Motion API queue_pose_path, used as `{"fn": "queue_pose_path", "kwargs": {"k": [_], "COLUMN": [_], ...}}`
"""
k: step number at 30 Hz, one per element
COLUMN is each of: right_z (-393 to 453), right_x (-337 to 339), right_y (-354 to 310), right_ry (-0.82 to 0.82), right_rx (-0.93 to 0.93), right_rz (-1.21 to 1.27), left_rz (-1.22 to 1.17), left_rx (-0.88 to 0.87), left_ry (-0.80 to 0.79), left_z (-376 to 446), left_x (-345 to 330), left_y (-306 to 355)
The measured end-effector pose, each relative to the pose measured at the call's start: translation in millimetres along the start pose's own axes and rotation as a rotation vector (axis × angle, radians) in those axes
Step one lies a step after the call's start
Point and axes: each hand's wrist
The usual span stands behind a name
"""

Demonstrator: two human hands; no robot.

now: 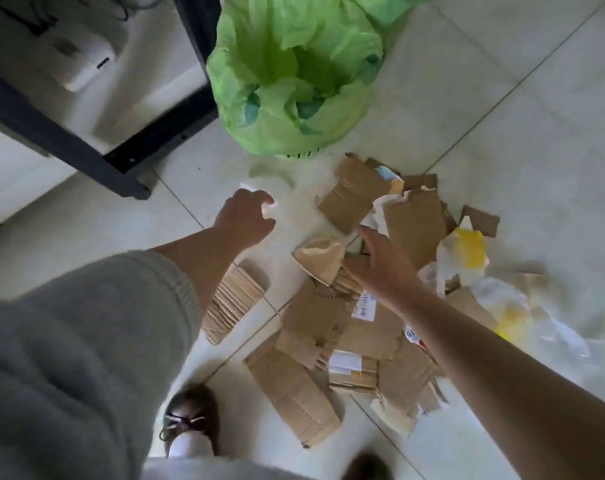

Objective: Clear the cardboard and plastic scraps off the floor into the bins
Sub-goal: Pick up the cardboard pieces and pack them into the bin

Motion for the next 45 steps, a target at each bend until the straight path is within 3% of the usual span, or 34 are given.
{"fn": "queue_pose_path", "kwargs": {"k": [4,9,13,16,21,25,31,34,39,42,45], "right_z": [34,20,7,10,8,23,37,30,20,9,7], "right_x": [-22,-31,-22,-11,-1,-5,7,18,54,96,142], "right_y": [5,11,34,53,92,119,131,122,95,80,64], "right_ry": [0.046,0.032,0.069,0.167,0.548,0.433,0.329,0.347,0.176,0.125,0.239], "right_rx": [0.003,0.029,0.006,-0.049,-0.104,-0.32,-0.311,-0.231,-0.386,-0.361,-0.208], "right_rz": [-0.016,0.018,-0.027,-0.024,-0.114,-0.049,-0.092,0.076,0.614,0.627,0.607], "left_rz": [0.244,0.22,0.414,0.344,0.229,0.101,-0.24,-0.165,-0.113,-0.056,-0.004], "left_rx": [-0.125,-0.034,-0.114,-0.163,-0.215,-0.234,-0.269,-0.306,-0.294,-0.269,-0.296], "left_ry": [-0.033,-0.171,-0.099,-0.03,0.075,0.066,0.034,0.052,0.056,0.105,0.146], "left_z": [57,84,87,78,53,46,50,47,41,40,43], "left_x": [-29,-43,-61,-74,-83,-92,-88,-76,-26,24,74], "left_y": [-36,-51,-46,-34,10,44,76,99,151,183,209]}}
Point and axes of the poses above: each hand's wrist, its own z-axis towards the middle knuckle, its own x-axis out of the back of the hand, y = z × x, and after that the axes turned 15 degrees about -x, right-handed
